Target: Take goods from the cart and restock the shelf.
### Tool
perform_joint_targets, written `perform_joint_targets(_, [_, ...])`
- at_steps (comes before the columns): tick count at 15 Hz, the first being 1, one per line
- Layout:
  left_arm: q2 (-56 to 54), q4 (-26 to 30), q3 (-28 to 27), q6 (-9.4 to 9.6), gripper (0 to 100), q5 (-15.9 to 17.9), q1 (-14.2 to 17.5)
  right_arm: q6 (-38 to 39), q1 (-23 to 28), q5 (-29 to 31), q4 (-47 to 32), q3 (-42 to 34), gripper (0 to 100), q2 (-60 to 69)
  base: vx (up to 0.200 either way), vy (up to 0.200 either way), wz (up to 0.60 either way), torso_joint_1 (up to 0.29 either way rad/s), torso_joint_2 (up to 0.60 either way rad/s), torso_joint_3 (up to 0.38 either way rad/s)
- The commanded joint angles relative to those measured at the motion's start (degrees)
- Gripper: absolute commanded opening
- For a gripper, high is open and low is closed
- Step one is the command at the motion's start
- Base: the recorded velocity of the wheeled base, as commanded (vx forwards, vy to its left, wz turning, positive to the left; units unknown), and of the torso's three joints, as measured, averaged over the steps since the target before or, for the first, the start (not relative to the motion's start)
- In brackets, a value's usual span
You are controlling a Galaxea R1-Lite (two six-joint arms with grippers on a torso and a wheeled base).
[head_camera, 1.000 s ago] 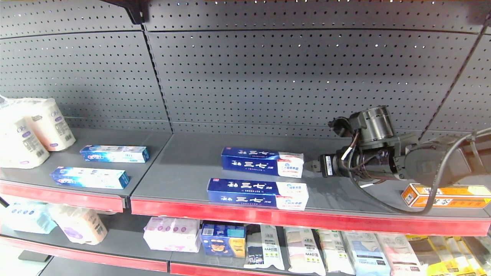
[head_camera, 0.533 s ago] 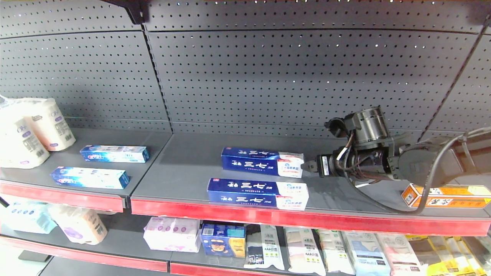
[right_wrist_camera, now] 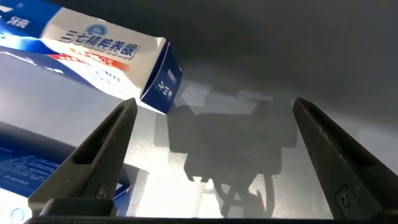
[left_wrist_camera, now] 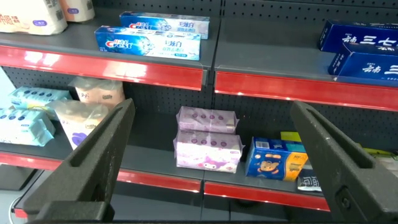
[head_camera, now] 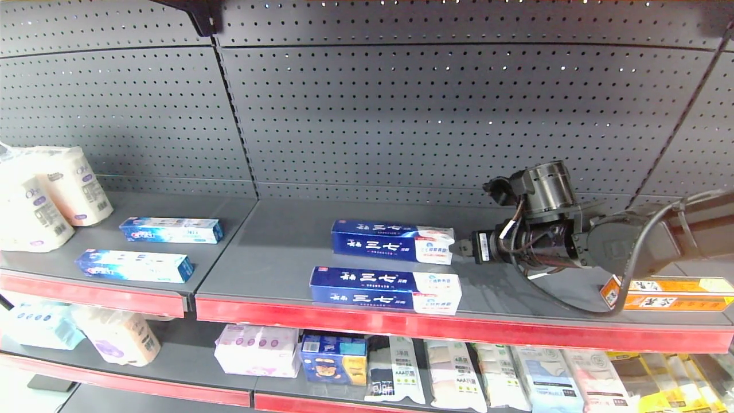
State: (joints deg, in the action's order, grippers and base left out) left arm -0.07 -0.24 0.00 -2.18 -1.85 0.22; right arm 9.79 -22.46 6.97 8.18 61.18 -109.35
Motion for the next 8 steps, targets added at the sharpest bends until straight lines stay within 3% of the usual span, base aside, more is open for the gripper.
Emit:
perform_joint_targets(1, [0.1, 0.0, 0.0, -0.02, 100, -0.1, 0.0, 0.0, 0.0, 0.0, 0.0, -0.5, 100, 0.2, 0.000, 0.000, 0.00, 0.000, 0.00, 0.000])
perform_joint_targets(8, [0.1, 0.0, 0.0, -0.02, 100, -0.1, 0.0, -0.5, 1.6, 0.4, -0.6, -8.0, 100, 7.2, 0.000, 0.000, 0.00, 0.000, 0.00, 0.000])
